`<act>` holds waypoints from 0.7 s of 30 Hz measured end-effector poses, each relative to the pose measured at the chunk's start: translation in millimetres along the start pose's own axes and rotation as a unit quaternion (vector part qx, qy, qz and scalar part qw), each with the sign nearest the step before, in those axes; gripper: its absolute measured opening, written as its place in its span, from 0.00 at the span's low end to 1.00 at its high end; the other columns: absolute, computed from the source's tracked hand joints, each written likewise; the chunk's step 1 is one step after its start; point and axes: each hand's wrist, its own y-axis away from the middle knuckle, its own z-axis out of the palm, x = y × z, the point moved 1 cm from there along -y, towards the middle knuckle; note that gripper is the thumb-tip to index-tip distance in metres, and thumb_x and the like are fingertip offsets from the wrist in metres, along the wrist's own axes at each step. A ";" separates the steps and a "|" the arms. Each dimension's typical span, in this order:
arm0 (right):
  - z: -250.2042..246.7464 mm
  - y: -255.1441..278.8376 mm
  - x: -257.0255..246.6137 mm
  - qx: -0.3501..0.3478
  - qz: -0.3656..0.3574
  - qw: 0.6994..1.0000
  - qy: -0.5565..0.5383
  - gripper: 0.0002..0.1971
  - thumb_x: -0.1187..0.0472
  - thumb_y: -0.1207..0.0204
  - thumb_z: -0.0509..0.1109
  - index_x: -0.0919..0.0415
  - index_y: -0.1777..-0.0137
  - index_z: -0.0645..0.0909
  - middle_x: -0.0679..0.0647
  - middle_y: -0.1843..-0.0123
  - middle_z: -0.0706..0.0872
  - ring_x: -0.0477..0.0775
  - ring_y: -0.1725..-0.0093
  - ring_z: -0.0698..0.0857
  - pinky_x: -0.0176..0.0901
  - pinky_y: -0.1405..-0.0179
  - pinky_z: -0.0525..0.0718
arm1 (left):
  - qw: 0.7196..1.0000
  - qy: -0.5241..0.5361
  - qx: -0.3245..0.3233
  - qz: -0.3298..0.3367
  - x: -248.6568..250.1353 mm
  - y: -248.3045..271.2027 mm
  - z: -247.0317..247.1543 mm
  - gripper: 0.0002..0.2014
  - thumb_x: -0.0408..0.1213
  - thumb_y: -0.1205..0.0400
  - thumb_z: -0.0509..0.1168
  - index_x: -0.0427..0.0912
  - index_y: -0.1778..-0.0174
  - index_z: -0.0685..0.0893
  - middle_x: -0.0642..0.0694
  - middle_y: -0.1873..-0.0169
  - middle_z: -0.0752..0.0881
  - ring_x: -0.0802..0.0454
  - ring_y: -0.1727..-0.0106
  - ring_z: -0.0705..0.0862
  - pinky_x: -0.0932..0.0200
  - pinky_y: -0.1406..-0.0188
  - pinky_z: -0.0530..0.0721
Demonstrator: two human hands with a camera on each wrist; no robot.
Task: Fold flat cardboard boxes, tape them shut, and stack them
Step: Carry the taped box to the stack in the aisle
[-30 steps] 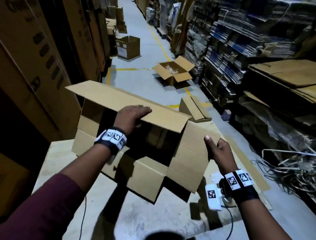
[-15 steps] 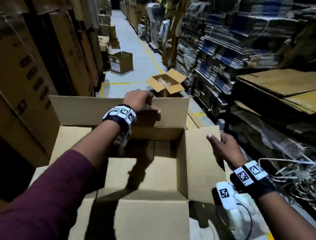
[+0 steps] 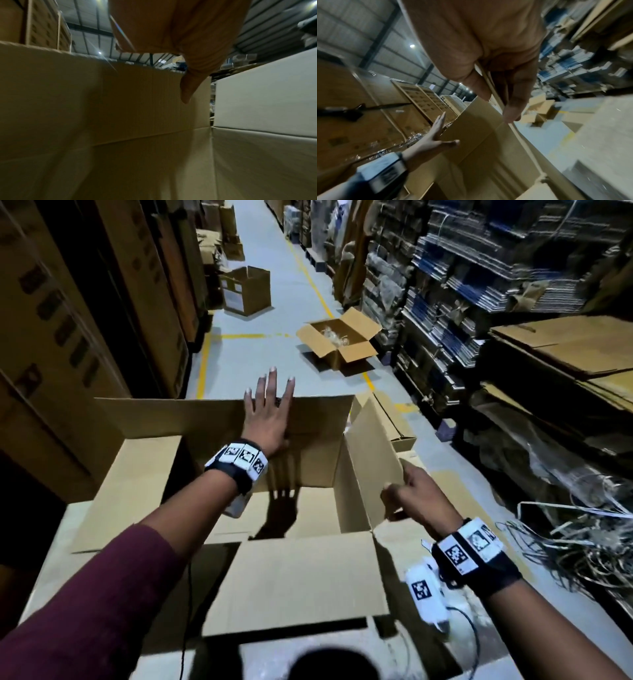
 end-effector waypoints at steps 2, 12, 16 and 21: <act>13.8 -10.4 -14.2 0.031 -0.049 0.994 0.095 0.23 0.70 0.22 0.62 0.53 0.29 0.77 0.60 0.48 0.89 0.67 0.54 0.89 0.58 0.61 0.91 | 0.999 0.028 0.026 -0.017 -15.6 34.5 -6.6 0.59 0.49 0.25 0.76 0.48 0.12 0.36 0.35 0.15 0.31 0.35 0.13 0.35 0.31 0.16 0.44; 149.9 -7.4 4.5 -0.050 -0.093 0.888 0.447 0.40 0.31 0.14 0.45 0.57 0.10 0.51 0.61 0.09 0.49 0.64 0.11 0.49 0.70 0.16 0.53 | 0.965 0.068 -0.119 -0.224 -132.3 215.5 19.6 0.40 0.62 0.16 0.60 0.45 0.13 0.57 0.35 0.13 0.51 0.36 0.13 0.49 0.39 0.16 0.55; 167.9 -3.6 30.5 -0.030 -0.106 0.863 0.493 0.56 0.24 0.29 0.20 0.58 0.11 0.55 0.59 0.08 0.50 0.59 0.10 0.46 0.72 0.16 0.42 | 0.965 0.045 -0.145 -0.212 -129.7 246.1 42.0 0.43 0.70 0.18 0.33 0.47 0.12 0.57 0.42 0.12 0.51 0.41 0.12 0.49 0.41 0.16 0.50; 166.2 -7.6 30.9 -0.030 -0.124 0.866 0.484 0.56 0.24 0.29 0.22 0.56 0.15 0.67 0.58 0.10 0.60 0.57 0.11 0.54 0.71 0.15 0.47 | 0.972 0.053 -0.113 -0.200 -126.4 246.7 38.8 0.51 0.74 0.25 0.29 0.46 0.13 0.61 0.43 0.12 0.54 0.43 0.12 0.50 0.36 0.16 0.47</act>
